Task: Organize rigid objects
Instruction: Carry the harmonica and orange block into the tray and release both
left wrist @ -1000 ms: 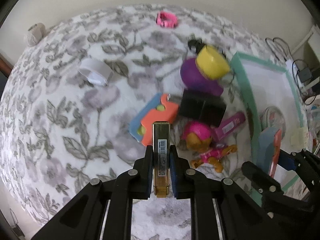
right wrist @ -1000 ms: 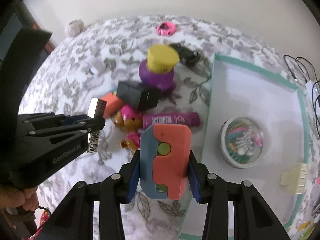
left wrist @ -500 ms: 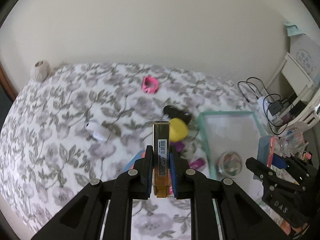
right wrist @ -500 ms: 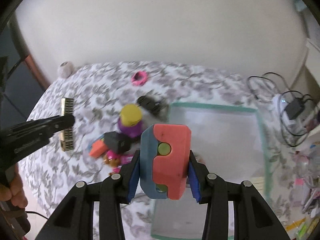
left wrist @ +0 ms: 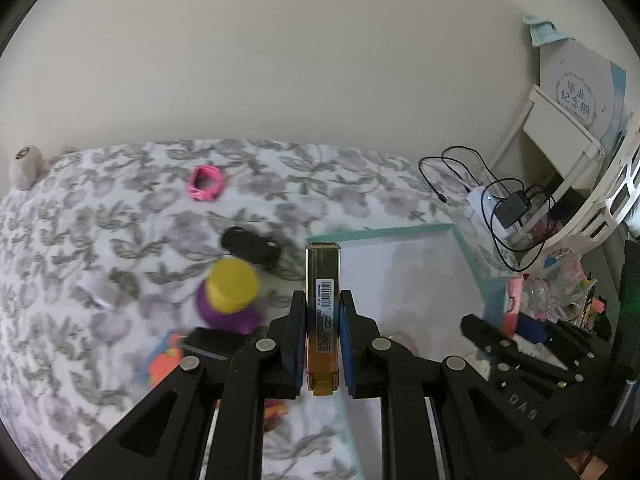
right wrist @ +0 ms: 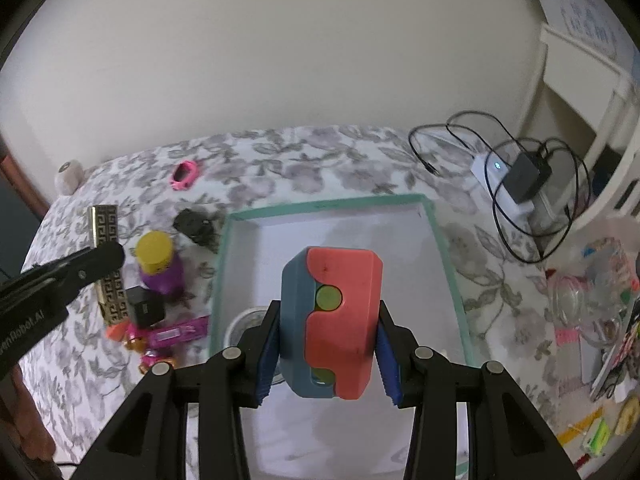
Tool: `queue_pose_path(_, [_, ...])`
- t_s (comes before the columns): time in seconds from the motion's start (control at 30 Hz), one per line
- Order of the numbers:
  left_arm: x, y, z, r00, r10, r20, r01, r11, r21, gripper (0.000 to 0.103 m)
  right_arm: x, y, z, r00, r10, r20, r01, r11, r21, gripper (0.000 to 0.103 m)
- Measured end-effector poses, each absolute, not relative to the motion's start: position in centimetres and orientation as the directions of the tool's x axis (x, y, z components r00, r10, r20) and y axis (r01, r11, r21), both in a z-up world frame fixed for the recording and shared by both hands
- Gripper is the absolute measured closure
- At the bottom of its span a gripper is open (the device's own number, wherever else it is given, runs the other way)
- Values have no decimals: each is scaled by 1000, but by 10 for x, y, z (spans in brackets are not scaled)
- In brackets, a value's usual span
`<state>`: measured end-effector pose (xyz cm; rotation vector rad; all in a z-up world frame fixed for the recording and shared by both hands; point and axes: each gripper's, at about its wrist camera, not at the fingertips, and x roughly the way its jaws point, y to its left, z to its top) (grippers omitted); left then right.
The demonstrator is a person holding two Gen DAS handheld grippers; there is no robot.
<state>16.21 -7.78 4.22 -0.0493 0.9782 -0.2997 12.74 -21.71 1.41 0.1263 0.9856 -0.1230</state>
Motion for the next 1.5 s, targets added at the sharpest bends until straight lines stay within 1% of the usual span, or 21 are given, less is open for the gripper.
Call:
queue_pose_path(0.17, [171, -109, 17, 522, -257, -814, 274, 954, -125, 87, 136, -233, -7, 526, -60, -849, 193, 980, 50, 58])
queue_pose_path(0.3, [184, -117, -4, 521, -244, -818, 258, 958, -122, 87, 142, -242, -19, 522, -75, -850, 207, 977, 42, 58])
queue_pose_path(0.5, [200, -125, -21, 528, -233, -817, 247, 962, -115, 87, 152, -249, -36, 502, -97, -859, 212, 977, 13, 58])
queue_pose_path(0.8, [199, -138, -56, 468, -198, -861, 259, 963, -80, 87, 156, -250, -58, 440, -100, -892, 220, 975, -1, 58])
queue_pose_path(0.93, [198, -138, -59, 455, -191, -870, 269, 960, -70, 85, 157, -250, -64, 420, -103, -902, 221, 975, -9, 57])
queue_pose_path(1.03, [197, -137, -55, 441, -195, -876, 274, 959, -76, 73, 156, -251, -68, 405, -109, -908, 226, 974, -16, 57])
queue_pose_path(1.07, [196, -135, -52, 436, -204, -876, 273, 958, -87, 65, 156, -251, -68, 401, -116, -909, 228, 973, -23, 57])
queue_pose_path(1.17, [195, -133, -38, 442, -222, -869, 266, 958, -109, 57, 155, -252, -64, 406, -128, -905, 232, 972, -34, 56])
queue_pose_path(1.23, [195, -133, -26, 451, -215, -866, 263, 959, -101, 51, 154, -252, -58, 409, -124, -904, 231, 972, -29, 56])
queue_pose_path(1.27, [195, -133, -22, 453, -214, -866, 262, 960, -100, 46, 154, -252, -56, 411, -122, -904, 230, 973, -27, 54])
queue_pose_path(1.3, [194, -131, -15, 454, -212, -865, 255, 962, -101, 42, 153, -251, -52, 416, -121, -901, 228, 973, -26, 52])
queue_pose_path(1.37, [194, -128, -5, 459, -207, -864, 240, 965, -103, 39, 151, -248, -42, 433, -123, -893, 222, 975, -27, 49])
queue_pose_path(1.47, [195, -122, 9, 475, -176, -862, 213, 974, -82, 29, 150, -243, -27, 460, -130, -878, 205, 978, -37, 42])
queue_pose_path(1.5, [195, -119, 13, 479, -158, -863, 203, 977, -66, 25, 149, -241, -23, 467, -133, -874, 201, 979, -41, 37])
